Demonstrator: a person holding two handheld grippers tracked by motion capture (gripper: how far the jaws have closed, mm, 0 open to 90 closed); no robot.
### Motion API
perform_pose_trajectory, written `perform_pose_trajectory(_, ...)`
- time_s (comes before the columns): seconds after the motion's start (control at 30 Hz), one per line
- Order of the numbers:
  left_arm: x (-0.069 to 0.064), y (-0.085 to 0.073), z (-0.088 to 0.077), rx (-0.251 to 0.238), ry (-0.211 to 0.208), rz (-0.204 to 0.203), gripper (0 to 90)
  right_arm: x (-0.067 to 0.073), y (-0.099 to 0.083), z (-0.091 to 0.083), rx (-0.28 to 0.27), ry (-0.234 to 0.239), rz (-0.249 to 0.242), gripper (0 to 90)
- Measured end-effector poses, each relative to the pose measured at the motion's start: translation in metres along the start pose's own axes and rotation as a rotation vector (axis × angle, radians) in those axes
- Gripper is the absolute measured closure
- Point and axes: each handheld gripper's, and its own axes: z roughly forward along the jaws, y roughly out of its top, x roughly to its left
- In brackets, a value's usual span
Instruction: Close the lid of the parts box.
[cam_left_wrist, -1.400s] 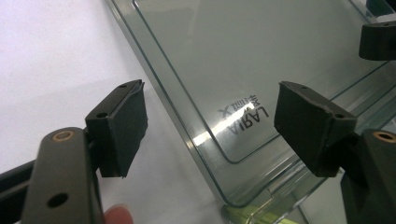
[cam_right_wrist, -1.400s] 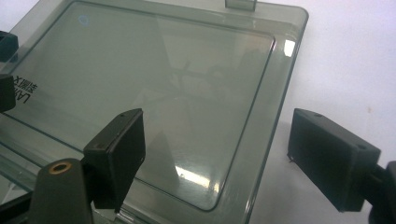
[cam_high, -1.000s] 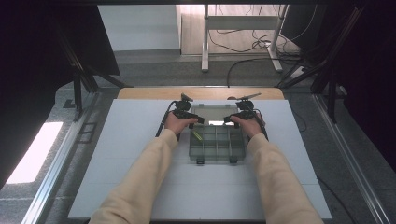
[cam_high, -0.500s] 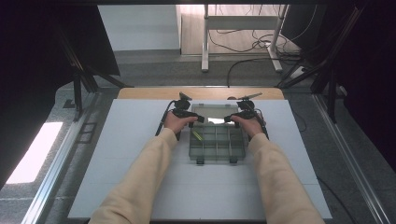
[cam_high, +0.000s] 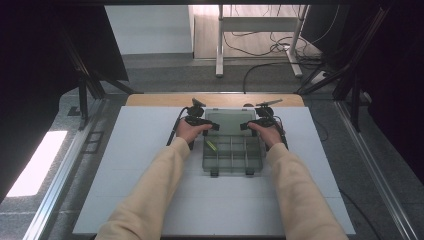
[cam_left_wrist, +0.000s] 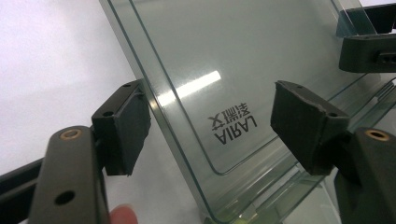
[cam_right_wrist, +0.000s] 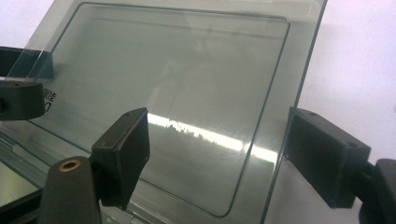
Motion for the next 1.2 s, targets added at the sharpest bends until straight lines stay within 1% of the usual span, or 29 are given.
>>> perform_pose_trajectory(0.27, -0.003, 0.001, -0.006, -0.027, -0.004, 0.01, 30.2, 0.003, 0.002, -0.008, -0.036, -0.003, 0.005, 24.9)
perform_pose_trajectory(0.4, -0.006, 0.002, -0.011, -0.038, 0.001, 0.03, 30.7, 0.005, 0.002, -0.013, -0.055, -0.004, -0.001, 24.9)
perform_pose_trajectory(0.53, -0.008, 0.002, -0.015, -0.048, -0.001, 0.041, 31.3, 0.005, 0.002, -0.019, -0.074, 0.002, 0.001, 25.1)
perform_pose_trajectory(0.6, -0.009, 0.002, -0.017, -0.054, -0.002, 0.053, 31.5, 0.007, 0.002, -0.022, -0.085, 0.008, 0.005, 25.1)
perform_pose_trajectory(0.93, -0.013, 0.001, -0.025, -0.068, -0.003, 0.08, 31.5, 0.011, 0.001, -0.031, -0.114, 0.004, -0.017, 24.7)
perform_pose_trajectory(1.03, -0.014, 0.001, -0.027, -0.066, -0.003, 0.095, 31.5, 0.011, -0.001, -0.033, -0.125, 0.008, -0.022, 24.9)
perform_pose_trajectory(1.07, -0.015, 0.001, -0.028, -0.072, -0.004, 0.091, 31.5, 0.011, -0.002, -0.034, -0.129, 0.011, -0.023, 24.9)
perform_pose_trajectory(1.2, -0.017, 0.0, -0.03, -0.073, -0.001, 0.106, 31.5, 0.011, -0.004, -0.037, -0.144, 0.014, -0.032, 25.1)
